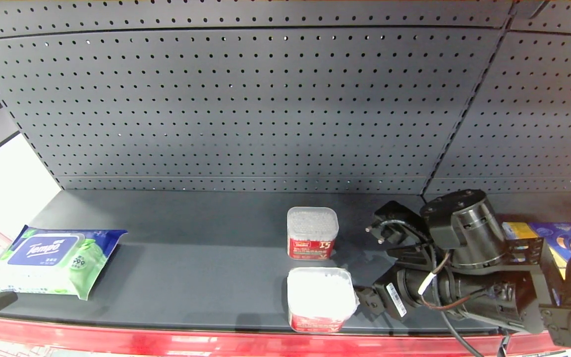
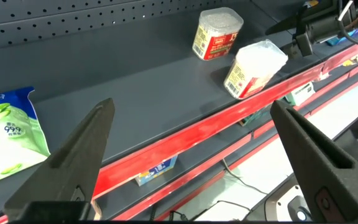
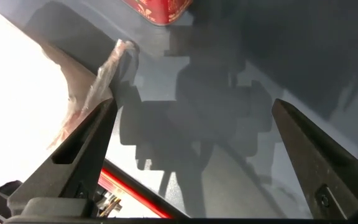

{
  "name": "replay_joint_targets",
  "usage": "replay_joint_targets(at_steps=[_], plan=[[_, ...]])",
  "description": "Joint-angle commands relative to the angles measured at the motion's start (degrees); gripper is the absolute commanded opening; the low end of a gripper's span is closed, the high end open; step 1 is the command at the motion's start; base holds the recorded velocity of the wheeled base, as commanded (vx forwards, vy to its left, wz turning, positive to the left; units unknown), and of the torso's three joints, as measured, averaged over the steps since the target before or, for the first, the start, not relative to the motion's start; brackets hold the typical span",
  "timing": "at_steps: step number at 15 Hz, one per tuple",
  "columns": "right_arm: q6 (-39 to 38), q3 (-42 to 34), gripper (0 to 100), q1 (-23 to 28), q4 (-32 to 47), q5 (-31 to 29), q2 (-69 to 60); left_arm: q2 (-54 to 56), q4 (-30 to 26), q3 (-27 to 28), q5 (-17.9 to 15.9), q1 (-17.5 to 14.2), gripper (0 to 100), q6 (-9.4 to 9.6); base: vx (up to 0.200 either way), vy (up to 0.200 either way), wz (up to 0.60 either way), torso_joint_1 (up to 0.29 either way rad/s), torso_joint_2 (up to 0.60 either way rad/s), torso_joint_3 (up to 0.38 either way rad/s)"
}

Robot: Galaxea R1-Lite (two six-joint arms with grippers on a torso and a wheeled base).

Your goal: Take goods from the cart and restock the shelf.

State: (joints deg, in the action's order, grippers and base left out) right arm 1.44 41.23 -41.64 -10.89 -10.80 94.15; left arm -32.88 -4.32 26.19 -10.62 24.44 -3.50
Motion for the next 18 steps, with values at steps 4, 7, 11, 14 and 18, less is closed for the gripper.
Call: replay_joint_targets(at_steps=[4, 7, 11, 14, 18], plan=[[-0.03, -0.89, 100, 0.6, -0.01, -1.06, -2.21, 0.01, 0.01, -0.26, -0.1, -0.01, 100, -0.02, 0.0, 0.0, 0.0, 0.0, 0.0, 0.0], [0.06, -3.26, 100, 5.61, 0.43, -6.25, -15.49, 0.36, -0.08, -0.87, -0.1, -0.01, 100, -0.02, 0.0, 0.0, 0.0, 0.0, 0.0, 0.0], [0.58, -6.34, 100, 16.59, 11.33, -8.45, -39.39, 0.97, -0.08, -1.93, -0.02, -0.01, 100, 0.16, 0.0, 0.0, 0.0, 0.0, 0.0, 0.0], [1.11, -5.98, 100, 20.29, 23.72, -12.4, -56.35, 4.23, -1.49, -1.84, 3.06, -0.01, 100, -0.02, 0.0, 0.0, 0.0, 0.0, 0.0, 0.0], [3.48, 0.08, 100, 38.74, 53.16, -15.83, -71.82, 23.21, -32.95, 0.36, 15.28, -0.27, 100, -2.39, 0.0, 0.0, 0.0, 0.0, 0.0, 0.0]])
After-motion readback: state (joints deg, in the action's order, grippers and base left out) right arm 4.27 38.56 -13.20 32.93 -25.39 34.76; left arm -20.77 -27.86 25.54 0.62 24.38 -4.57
